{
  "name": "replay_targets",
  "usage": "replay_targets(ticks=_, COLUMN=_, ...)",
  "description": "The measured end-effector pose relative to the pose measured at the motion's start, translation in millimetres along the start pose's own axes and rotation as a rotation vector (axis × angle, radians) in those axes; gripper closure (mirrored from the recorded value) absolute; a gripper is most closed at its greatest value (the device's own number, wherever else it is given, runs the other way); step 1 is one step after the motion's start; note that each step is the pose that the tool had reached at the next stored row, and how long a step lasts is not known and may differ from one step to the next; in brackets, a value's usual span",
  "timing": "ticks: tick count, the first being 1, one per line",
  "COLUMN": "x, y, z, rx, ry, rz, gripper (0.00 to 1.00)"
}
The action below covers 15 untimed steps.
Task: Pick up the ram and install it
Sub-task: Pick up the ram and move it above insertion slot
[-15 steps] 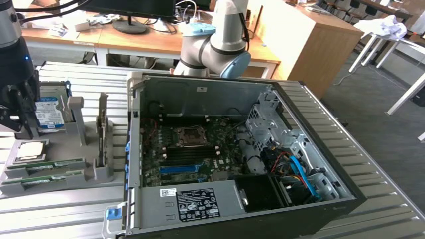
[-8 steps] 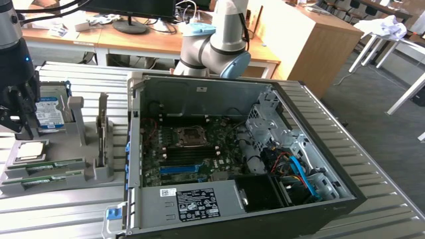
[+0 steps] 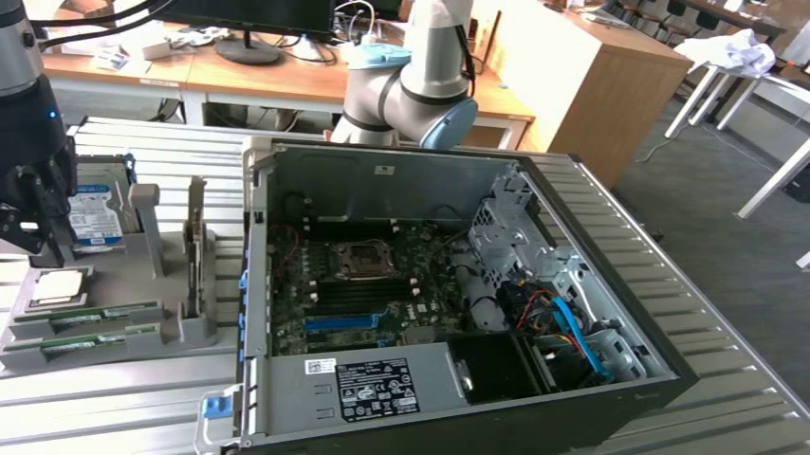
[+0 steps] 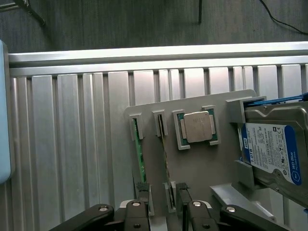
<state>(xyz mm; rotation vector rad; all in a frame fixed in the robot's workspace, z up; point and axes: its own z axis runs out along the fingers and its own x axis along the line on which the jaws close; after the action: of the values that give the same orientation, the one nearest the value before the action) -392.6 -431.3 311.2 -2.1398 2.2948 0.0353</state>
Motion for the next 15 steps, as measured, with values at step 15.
replay_targets(ticks=15, x=0.3, y=0.7, z=3.8, rx=0.0000, ry=-0.0001, rz=0.000, gripper=0.64)
